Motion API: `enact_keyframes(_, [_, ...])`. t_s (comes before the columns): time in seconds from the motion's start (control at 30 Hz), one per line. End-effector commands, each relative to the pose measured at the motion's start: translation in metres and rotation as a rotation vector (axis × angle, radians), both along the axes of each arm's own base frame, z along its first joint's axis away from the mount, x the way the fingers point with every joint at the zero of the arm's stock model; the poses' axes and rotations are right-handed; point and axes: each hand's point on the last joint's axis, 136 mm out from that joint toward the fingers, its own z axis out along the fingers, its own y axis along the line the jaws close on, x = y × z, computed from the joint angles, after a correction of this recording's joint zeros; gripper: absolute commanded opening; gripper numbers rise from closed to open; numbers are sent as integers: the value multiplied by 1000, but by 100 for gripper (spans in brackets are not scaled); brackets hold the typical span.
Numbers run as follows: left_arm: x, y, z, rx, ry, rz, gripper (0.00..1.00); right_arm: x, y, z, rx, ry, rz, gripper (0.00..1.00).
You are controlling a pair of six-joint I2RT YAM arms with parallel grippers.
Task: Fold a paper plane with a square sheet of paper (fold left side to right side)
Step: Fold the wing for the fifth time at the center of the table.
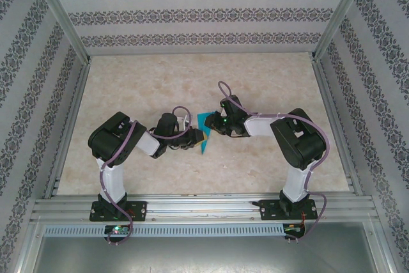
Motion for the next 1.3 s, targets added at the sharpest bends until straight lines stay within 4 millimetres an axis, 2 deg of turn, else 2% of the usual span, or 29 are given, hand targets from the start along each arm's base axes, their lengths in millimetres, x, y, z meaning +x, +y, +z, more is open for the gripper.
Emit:
enact_keyframes(0.0, [5,10,11,-1,-36,28,20,-6,0,-21,-45,35,7,35])
enact_keyframes(0.33, [15,38,19,29,-44,87,43,-8,-1,-23,-52,38,10,35])
enact_keyframes(0.47, [24,35,17,41,-38,78,44,-8,-1,-23,-53,38,12,35])
enact_keyframes(0.6, [33,31,14,44,-32,73,44,-7,-1,-23,-54,39,10,35])
enact_keyframes(0.8, [39,24,7,42,-15,57,36,-7,0,-23,-52,38,12,35])
enact_keyframes(1.0, [37,17,-1,38,8,39,29,-7,0,-23,-52,39,12,35])
enact_keyframes(1.27, [36,10,-5,21,22,26,27,-7,0,-25,-52,44,12,35])
